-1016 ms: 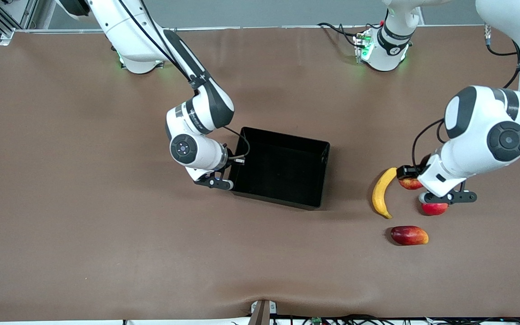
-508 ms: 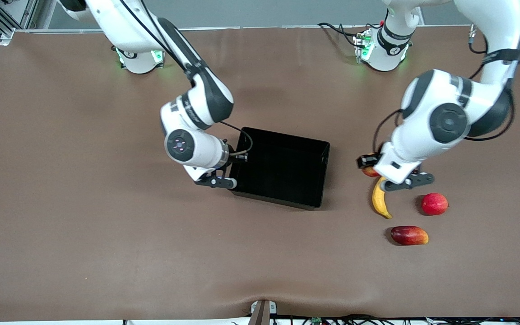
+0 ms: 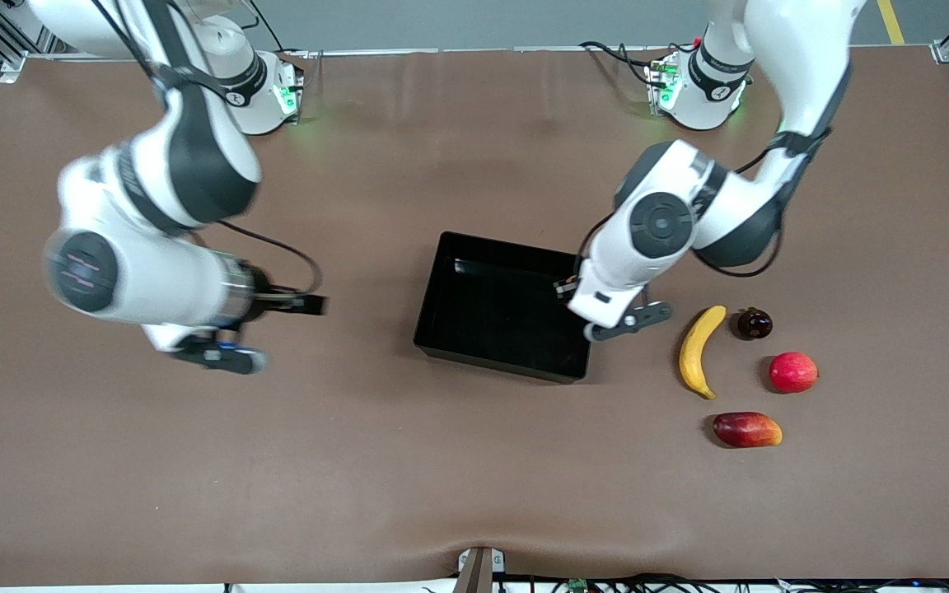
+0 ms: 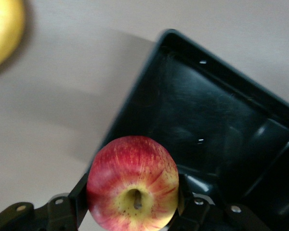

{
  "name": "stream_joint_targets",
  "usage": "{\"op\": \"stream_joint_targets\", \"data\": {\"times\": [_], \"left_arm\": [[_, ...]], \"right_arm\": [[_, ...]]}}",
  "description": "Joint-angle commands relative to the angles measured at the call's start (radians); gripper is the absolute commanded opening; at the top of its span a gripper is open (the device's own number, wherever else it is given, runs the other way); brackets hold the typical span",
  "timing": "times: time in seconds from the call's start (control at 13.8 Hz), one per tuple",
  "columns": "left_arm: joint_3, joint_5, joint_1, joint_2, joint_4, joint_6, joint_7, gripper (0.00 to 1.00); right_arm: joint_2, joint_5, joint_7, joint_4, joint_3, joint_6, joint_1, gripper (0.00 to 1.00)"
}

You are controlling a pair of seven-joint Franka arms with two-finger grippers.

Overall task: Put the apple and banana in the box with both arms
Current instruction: 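Carry the apple over the box while the right gripper withdraws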

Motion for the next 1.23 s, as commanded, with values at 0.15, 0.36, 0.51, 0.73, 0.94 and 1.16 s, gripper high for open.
{"op": "stream_joint_targets", "data": {"times": [0.15,0.36,0.51,0.73,0.94,1.16], "left_arm": [[0.005,0.125,-0.050,0.102,0.024,0.063,-0.041,0.00],[0.005,0.128,-0.067,0.166,0.020,0.101,-0.112,0.00],[0.005,0.128,-0.076,0.188,0.016,0.106,-0.112,0.00],[0.005,0.130,-0.076,0.198,-0.009,0.108,-0.112,0.00],[0.005,0.133,-0.077,0.221,-0.006,0.117,-0.110,0.00],[0.005,0.171,-0.079,0.237,-0.006,0.123,-0.110,0.00]], "right_arm": [[-0.103,-0.090,-0.271,-0.020,0.014,-0.057,-0.179,1.00],[-0.181,-0.091,-0.460,-0.063,0.014,-0.104,-0.320,1.00],[-0.224,-0.141,-0.463,-0.075,0.012,-0.118,-0.350,1.00],[-0.375,-0.209,-0.530,-0.194,0.014,-0.120,-0.368,1.00],[-0.500,-0.206,-0.537,-0.281,0.019,-0.103,-0.379,1.00],[-0.529,-0.214,-0.537,-0.275,0.025,-0.092,-0.345,1.00]]}}
